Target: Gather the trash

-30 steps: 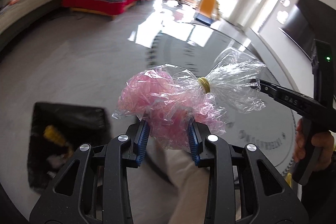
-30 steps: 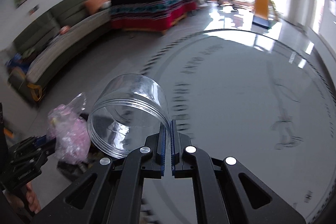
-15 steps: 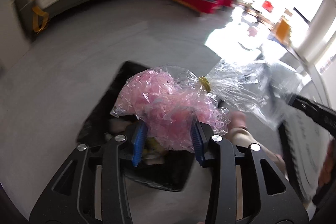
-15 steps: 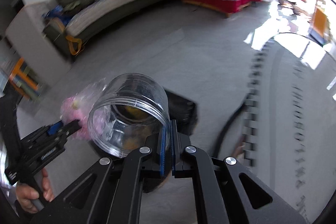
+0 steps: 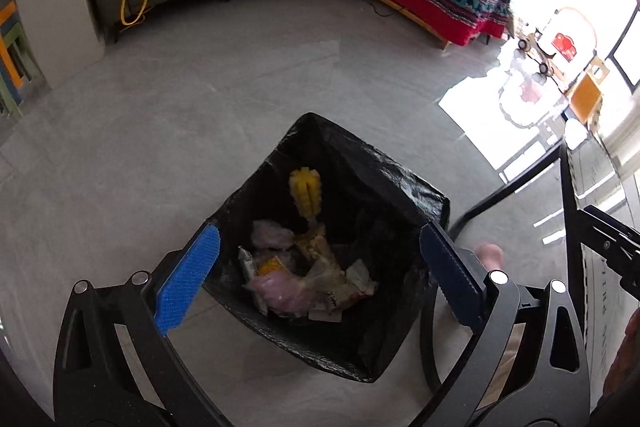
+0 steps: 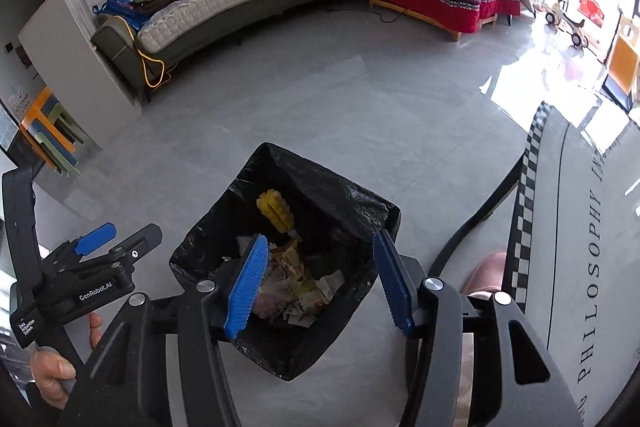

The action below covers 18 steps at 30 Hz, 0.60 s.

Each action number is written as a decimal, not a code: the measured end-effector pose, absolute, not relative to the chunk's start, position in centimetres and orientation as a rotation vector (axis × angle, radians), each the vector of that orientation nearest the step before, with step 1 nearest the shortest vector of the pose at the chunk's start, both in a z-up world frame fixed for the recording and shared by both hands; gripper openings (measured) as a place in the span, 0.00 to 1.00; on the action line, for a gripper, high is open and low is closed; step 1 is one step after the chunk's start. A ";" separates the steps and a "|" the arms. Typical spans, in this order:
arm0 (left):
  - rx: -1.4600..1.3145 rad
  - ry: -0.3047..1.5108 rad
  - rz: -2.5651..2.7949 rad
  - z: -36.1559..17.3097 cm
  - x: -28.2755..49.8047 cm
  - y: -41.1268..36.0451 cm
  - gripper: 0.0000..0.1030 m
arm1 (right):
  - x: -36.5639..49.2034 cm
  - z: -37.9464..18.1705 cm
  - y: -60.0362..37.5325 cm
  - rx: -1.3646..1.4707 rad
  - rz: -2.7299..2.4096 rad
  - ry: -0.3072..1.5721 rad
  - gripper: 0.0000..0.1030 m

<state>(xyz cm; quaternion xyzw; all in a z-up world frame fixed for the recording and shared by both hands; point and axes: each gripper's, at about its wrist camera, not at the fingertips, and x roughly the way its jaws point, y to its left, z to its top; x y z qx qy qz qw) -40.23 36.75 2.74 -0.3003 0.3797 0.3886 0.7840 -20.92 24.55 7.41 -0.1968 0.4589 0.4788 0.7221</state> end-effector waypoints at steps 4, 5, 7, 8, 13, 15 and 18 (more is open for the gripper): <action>-0.614 0.826 0.819 2.7 -38.5 36.0 0.94 | -20.5 7.6 23.4 -0.408 1.048 1.013 0.55; -0.607 0.828 0.811 2.7 -38.3 35.8 0.94 | -20.3 7.8 23.0 -0.398 1.045 1.013 0.55; -0.594 0.827 0.796 3.1 -37.6 35.2 0.94 | -19.8 8.2 22.2 -0.385 1.040 1.011 0.55; -0.586 0.826 0.786 3.3 -37.3 34.9 0.94 | -19.7 8.3 21.8 -0.380 1.038 1.009 0.55; -0.570 0.812 0.734 4.3 -35.5 32.9 0.94 | -18.6 9.5 18.4 -0.345 1.006 0.971 0.56; -0.562 0.804 0.700 4.9 -34.5 31.7 0.94 | -17.9 10.0 16.6 -0.323 0.985 0.962 0.60; -0.538 0.807 0.609 5.6 -32.1 29.5 0.94 | -16.7 10.8 13.7 -0.294 0.935 0.939 0.67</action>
